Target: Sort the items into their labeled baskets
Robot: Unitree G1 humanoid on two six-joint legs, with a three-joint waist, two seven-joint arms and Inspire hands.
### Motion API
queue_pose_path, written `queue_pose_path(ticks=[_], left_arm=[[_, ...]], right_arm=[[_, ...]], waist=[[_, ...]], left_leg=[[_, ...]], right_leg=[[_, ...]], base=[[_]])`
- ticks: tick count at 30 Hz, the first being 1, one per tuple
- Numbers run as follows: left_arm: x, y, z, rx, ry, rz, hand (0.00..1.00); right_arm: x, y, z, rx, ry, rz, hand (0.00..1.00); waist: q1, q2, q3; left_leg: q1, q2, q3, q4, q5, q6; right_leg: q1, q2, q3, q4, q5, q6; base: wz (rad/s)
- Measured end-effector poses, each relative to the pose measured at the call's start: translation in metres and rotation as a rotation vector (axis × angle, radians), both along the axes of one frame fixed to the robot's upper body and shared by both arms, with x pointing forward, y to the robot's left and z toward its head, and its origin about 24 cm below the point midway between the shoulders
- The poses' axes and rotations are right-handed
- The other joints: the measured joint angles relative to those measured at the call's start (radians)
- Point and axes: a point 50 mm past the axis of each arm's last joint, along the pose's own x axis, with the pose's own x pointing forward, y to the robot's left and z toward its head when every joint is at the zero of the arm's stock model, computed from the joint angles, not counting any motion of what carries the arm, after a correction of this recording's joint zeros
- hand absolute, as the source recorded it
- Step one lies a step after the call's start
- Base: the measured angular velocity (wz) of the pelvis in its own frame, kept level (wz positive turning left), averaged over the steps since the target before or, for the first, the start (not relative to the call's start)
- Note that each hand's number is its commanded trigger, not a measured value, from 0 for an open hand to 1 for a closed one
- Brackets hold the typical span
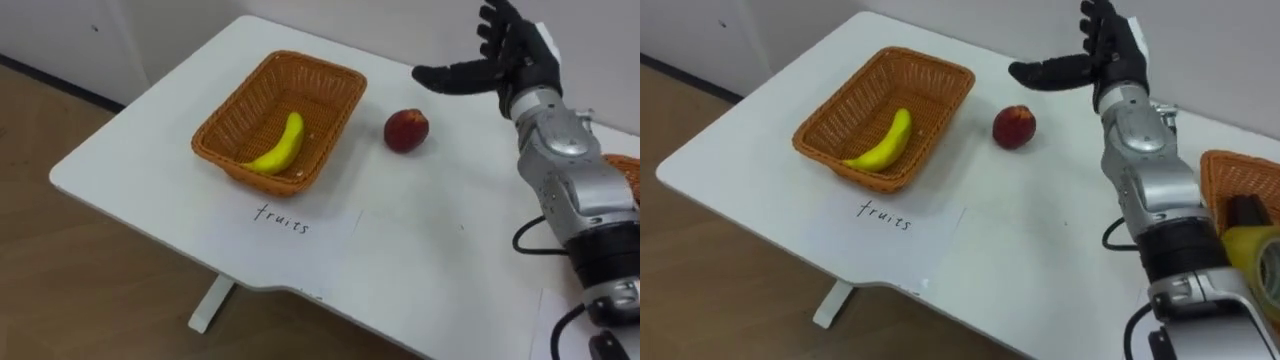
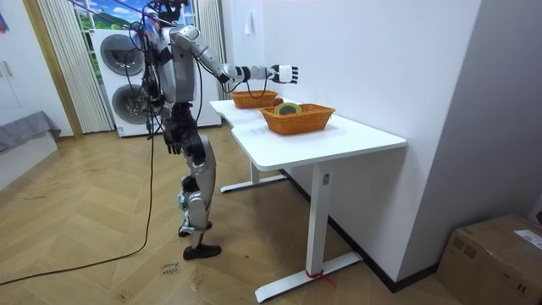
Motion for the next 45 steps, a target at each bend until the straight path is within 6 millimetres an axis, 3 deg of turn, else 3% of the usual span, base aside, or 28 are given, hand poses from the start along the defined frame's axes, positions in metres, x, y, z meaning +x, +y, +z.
queue_pose_path(ticks=[8, 12, 17, 27, 45], left_arm=[[0.019, -0.013, -0.001, -0.011, -0.043, -0.028, 0.0], [0.02, -0.016, -0.004, -0.013, -0.028, -0.045, 0.0], [0.02, -0.017, -0.004, -0.005, -0.029, -0.055, 0.0], [0.032, -0.019, -0.003, -0.011, -0.059, -0.082, 0.0], [0.019, -0.018, -0.007, -0.018, -0.02, -0.077, 0.0]], right_arm=[[0.008, -0.007, -0.013, 0.066, 0.083, -0.053, 0.0], [0.008, -0.009, -0.02, 0.07, 0.111, -0.051, 0.0], [0.006, -0.014, -0.031, 0.102, 0.156, -0.078, 0.0], [0.007, -0.014, -0.028, 0.106, 0.133, -0.093, 0.0], [0.01, -0.01, -0.023, 0.102, 0.115, -0.061, 0.0]], waist=[[0.023, 0.003, 0.0034], [0.039, 0.006, 0.0167], [0.05, -0.004, 0.026], [0.051, -0.006, 0.0264], [0.061, -0.006, 0.0257]], left_leg=[[-0.059, 0.0, 0.002, 0.0, 0.015, -0.001], [-0.085, 0.002, 0.011, 0.0, 0.016, 0.0], [-0.122, 0.003, 0.045, 0.001, 0.021, 0.004], [-0.136, 0.002, 0.065, 0.001, 0.024, 0.009], [-0.131, 0.006, 0.075, 0.001, 0.024, 0.01]], right_leg=[[-0.069, -0.001, -0.003, 0.011, 0.004, -0.004], [-0.099, -0.004, -0.002, 0.013, 0.004, -0.004], [-0.134, -0.012, -0.002, 0.014, 0.004, -0.003], [-0.147, -0.014, 0.0, 0.015, 0.006, 0.0], [-0.151, -0.015, 0.003, 0.027, 0.006, 0.001]], base=[[0.01], [-0.02], [0.02], [0.0], [0.0]])
